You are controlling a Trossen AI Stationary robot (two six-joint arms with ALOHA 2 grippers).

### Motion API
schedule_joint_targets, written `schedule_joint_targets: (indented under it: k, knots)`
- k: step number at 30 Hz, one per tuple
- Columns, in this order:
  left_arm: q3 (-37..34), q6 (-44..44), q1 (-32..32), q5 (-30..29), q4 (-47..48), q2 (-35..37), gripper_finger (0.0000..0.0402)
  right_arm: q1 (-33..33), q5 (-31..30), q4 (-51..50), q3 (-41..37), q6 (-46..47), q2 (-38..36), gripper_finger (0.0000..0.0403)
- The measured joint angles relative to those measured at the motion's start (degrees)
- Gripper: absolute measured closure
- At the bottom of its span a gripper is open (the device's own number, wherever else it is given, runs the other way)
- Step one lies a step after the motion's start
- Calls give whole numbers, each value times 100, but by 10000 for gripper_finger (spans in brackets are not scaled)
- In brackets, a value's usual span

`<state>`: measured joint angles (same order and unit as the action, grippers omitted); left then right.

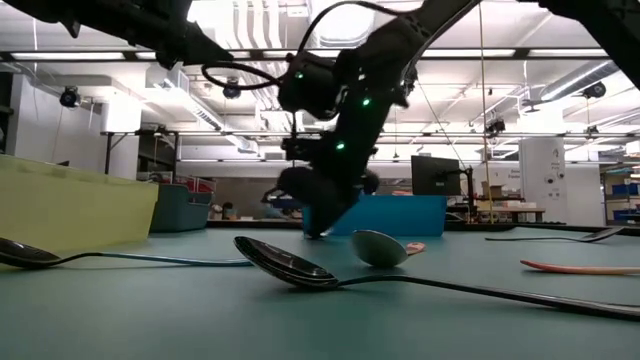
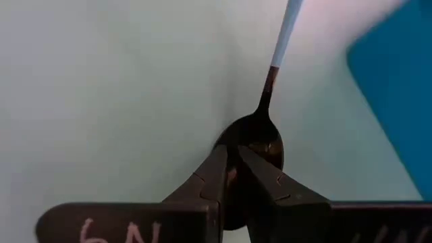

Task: Sort silverware by color (type)
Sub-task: Put the blue spoon into the dark blue bin

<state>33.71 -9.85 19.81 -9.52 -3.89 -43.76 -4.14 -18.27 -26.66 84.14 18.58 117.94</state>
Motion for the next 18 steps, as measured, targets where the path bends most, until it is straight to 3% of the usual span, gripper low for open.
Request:
schedule_joint_targets:
  k: [10, 14, 18]
  knots:
    - [0, 0, 2, 0, 0, -27, 402, 116, -276, -3050, -22, -138, -964, 376]
    - [0, 0, 2, 0, -24, -27, 402, 111, -179, -3234, -25, -56, -1466, 376]
    - [0, 0, 2, 0, -42, -27, 402, -23, 463, -2827, -25, -59, -1831, 376]
